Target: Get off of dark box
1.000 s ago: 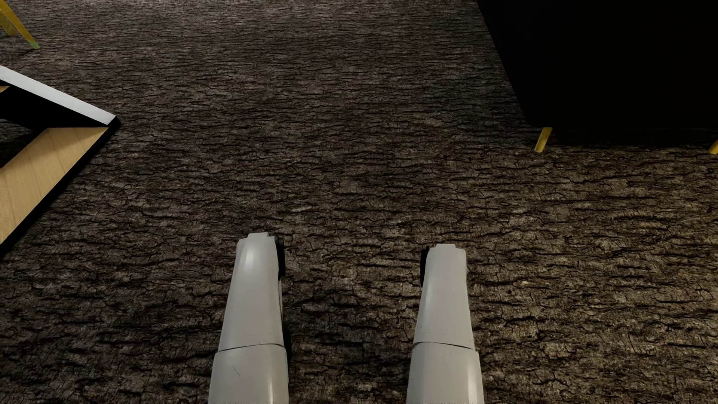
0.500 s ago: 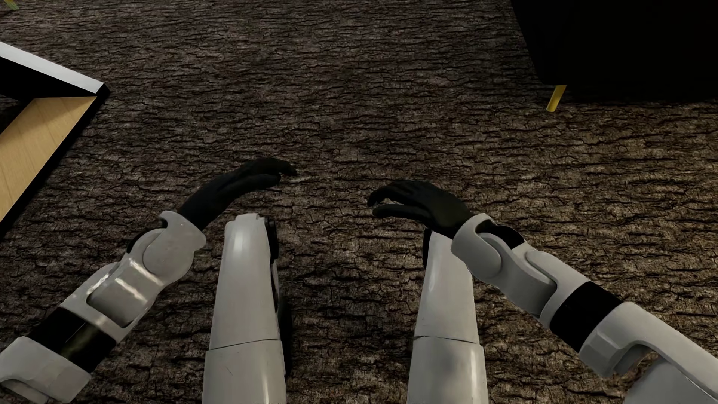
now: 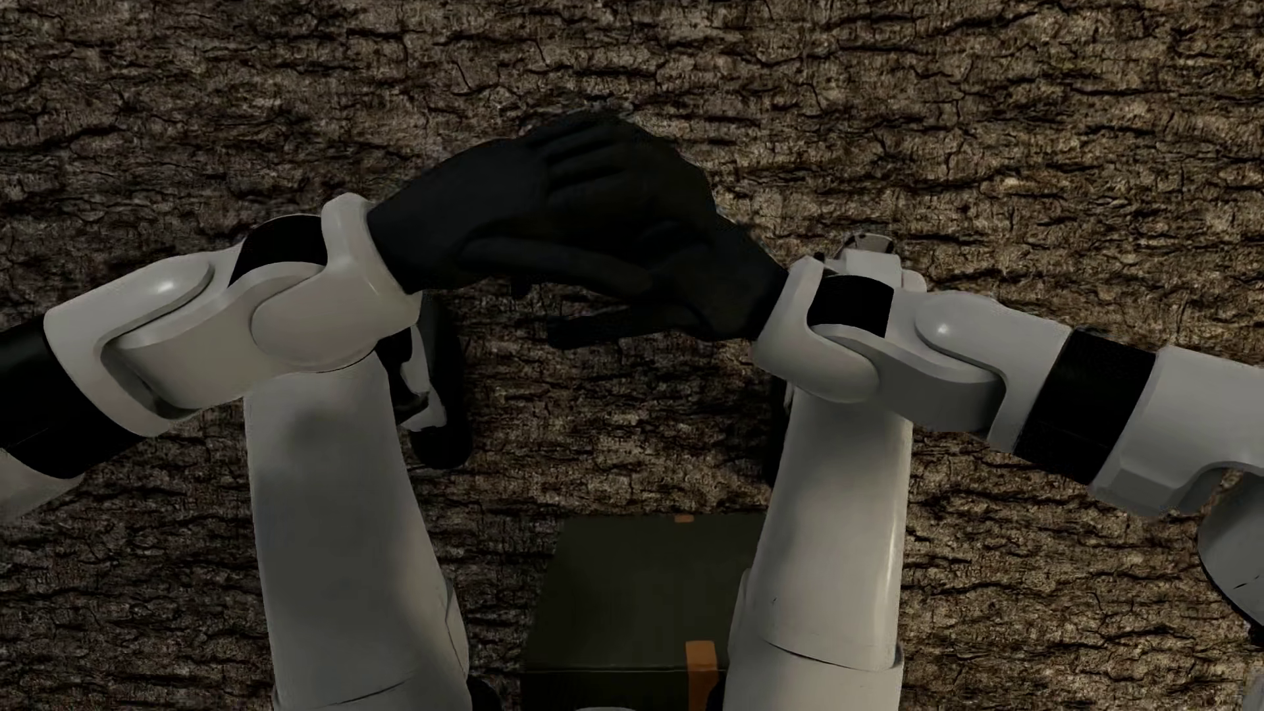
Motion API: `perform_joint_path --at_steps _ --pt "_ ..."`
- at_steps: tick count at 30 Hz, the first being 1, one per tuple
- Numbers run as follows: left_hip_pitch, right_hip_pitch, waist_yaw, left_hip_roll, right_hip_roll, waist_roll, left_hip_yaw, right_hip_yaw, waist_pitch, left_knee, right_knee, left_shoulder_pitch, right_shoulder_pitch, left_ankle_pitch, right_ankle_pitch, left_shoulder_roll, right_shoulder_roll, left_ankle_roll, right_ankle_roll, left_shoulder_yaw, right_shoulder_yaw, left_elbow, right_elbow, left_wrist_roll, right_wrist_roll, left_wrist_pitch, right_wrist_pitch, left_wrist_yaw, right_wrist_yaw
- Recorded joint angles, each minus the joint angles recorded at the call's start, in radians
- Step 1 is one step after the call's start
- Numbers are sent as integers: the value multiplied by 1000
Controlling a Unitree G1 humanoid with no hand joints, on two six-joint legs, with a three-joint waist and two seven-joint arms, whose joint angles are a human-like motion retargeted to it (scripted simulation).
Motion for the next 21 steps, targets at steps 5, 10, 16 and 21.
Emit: perform_joint_path --at_steps 5,10,16,21 --pt "136 106 -1 -31 8 2 43 -33 -33 -202 -195 116 113 -24 3 -124 102 26 -41 89 -90 165 159 79 -54 24 12 -70 97" --pt "468 394 -4 -74 10 6 107 -101 -121 -645 -620 271 275 52 103 -421 395 77 -83 195 -239 604 608 269 -189 43 -13 -252 331" --pt "970 864 -13 -118 21 29 182 -213 -354 -1282 -1210 497 574 250 277 -716 677 116 -122 298 -492 1074 980 359 -186 169 91 -443 591" --pt "1390 1246 -18 -157 76 38 235 -301 -605 -1729 -1598 789 910 344 350 -686 670 159 -179 476 -707 1149 962 206 -23 235 149 -398 571"
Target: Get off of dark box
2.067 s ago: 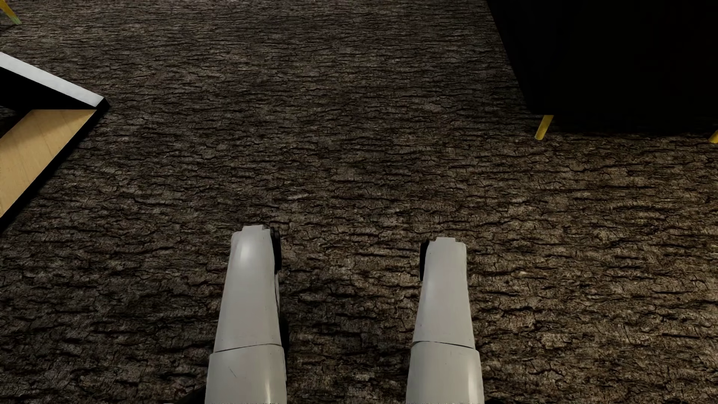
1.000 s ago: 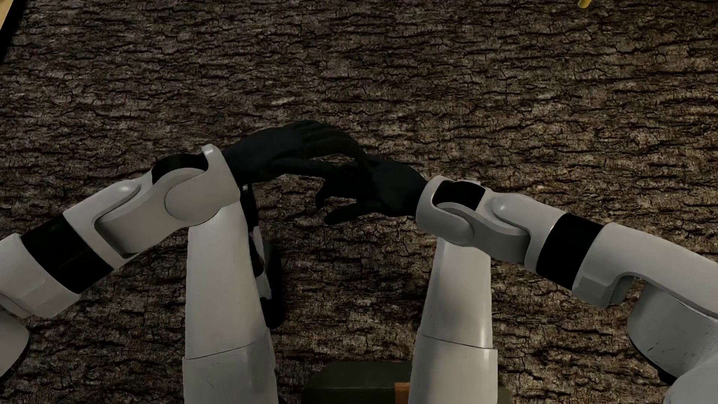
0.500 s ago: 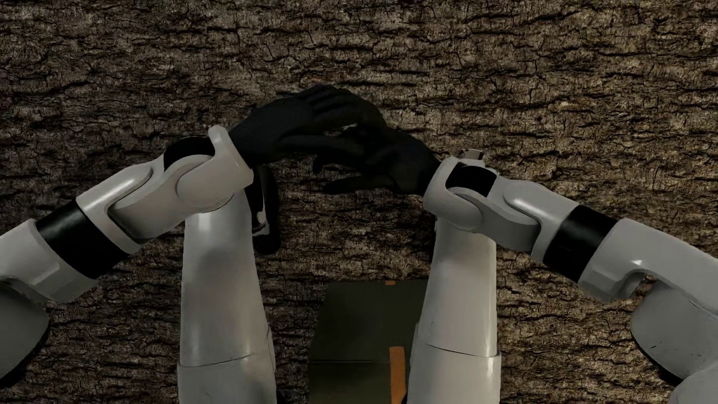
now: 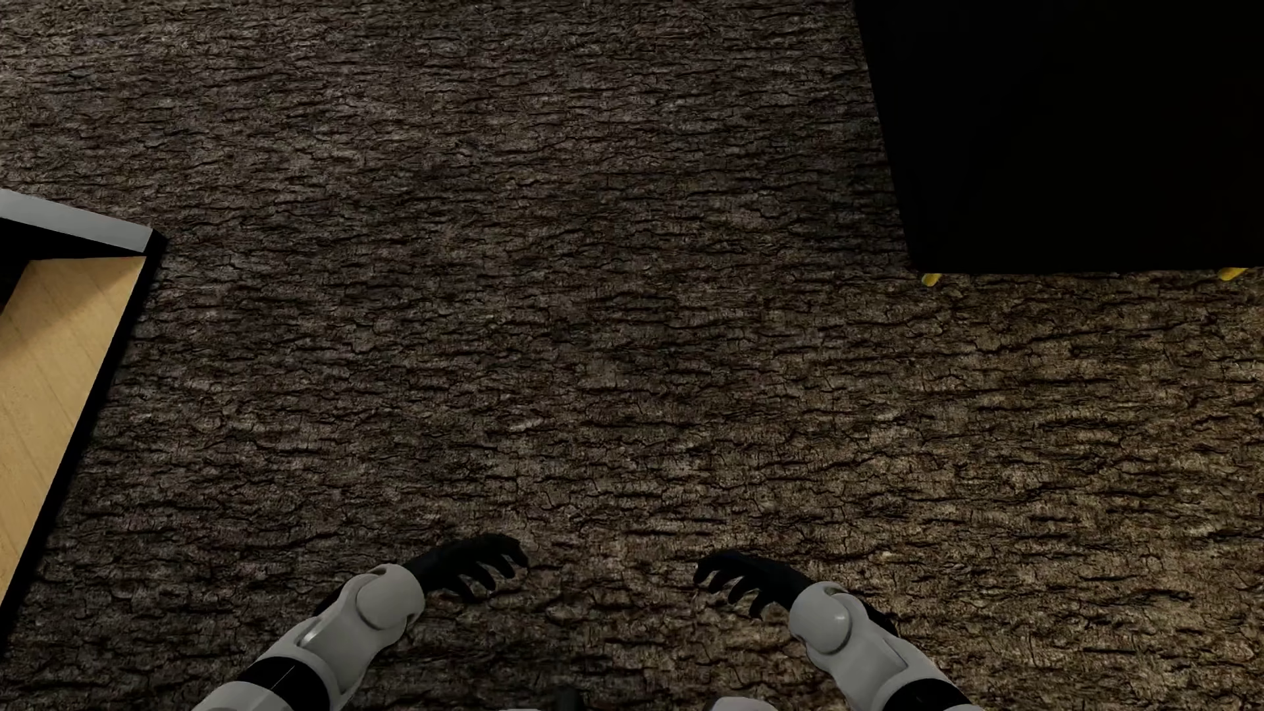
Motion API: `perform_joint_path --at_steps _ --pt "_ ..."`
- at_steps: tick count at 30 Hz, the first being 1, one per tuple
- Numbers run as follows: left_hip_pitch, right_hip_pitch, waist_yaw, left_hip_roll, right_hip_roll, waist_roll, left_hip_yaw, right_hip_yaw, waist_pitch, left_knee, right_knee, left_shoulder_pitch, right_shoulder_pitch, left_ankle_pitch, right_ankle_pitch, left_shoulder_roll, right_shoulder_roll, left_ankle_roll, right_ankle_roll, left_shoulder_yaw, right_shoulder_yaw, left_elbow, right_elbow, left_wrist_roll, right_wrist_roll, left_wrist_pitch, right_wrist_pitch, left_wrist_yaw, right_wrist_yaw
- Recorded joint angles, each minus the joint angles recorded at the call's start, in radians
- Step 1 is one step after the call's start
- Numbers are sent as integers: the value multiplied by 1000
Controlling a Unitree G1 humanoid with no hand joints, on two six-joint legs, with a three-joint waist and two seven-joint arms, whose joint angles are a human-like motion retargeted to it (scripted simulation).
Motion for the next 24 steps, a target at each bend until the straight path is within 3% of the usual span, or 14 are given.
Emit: perform_joint_path --at_steps 3,4,10,17,20,24 --pt "143 154 -5 -4 12 -3 26 -41 -134 -142 -160 118 135 15 15 20 -33 -10 2 87 -92 57 -5 -20 -3 -15 -30 36 26" --pt "200 228 -11 -1 12 8 35 -63 -134 -162 -214 147 150 8 22 24 -37 -14 11 123 -123 74 27 -34 -16 -20 -39 41 20" --pt "340 333 -20 -3 5 6 61 -92 -234 -225 -221 222 185 -19 -20 -44 -9 -23 17 208 -167 334 329 -61 -14 44 49 116 -73" --pt "357 342 -23 1 -3 11 48 -69 -287 -226 -218 328 260 -41 -33 -86 -52 -26 17 227 -204 214 231 -28 -4 6 17 24 -23" --pt "344 341 -22 5 -3 15 33 -36 -292 -219 -226 323 256 -35 -56 -99 -25 -14 22 231 -199 225 236 -42 4 18 29 53 -37" --pt "343 344 -25 3 4 9 34 -43 -282 -215 -226 306 270 -34 -34 -65 -9 -9 9 205 -201 213 191 -35 1 9 19 38 -20"
